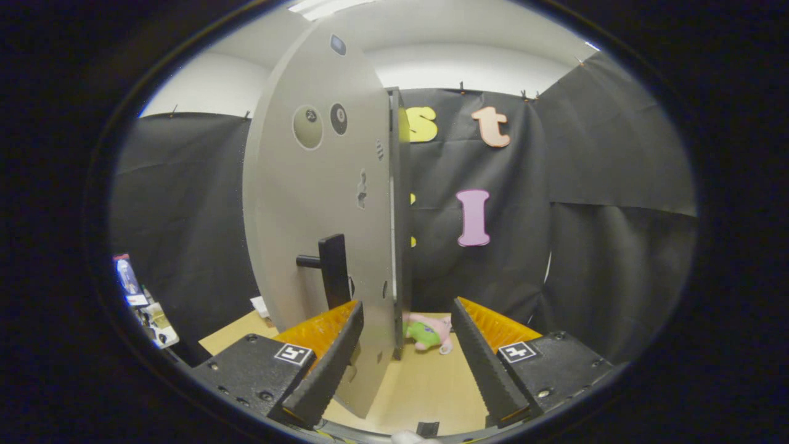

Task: Open the shoe cabinet door, grab the shoes and put them into the shoe cabinet, then close the shoe cabinet door.

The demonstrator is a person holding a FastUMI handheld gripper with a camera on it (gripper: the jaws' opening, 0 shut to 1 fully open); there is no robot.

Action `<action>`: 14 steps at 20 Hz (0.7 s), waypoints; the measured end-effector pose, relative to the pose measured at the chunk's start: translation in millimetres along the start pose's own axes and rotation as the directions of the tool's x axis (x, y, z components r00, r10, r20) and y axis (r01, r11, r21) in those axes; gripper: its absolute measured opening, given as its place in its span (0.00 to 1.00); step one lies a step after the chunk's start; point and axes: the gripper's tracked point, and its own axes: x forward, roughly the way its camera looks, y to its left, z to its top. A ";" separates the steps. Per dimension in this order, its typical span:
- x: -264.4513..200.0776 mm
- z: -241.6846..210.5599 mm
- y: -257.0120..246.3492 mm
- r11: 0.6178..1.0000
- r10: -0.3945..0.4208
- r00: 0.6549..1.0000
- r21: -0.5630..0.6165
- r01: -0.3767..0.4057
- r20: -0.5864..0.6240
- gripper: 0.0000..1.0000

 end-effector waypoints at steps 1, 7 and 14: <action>3.0 0.3 11.3 1.000 -0.001 1.000 -0.004 0.001 0.000 0.94; 22.7 -0.3 91.2 0.998 -0.063 0.998 -0.012 0.063 -0.002 0.94; 55.8 7.7 175.1 0.999 -0.052 0.998 -0.006 0.052 0.023 0.99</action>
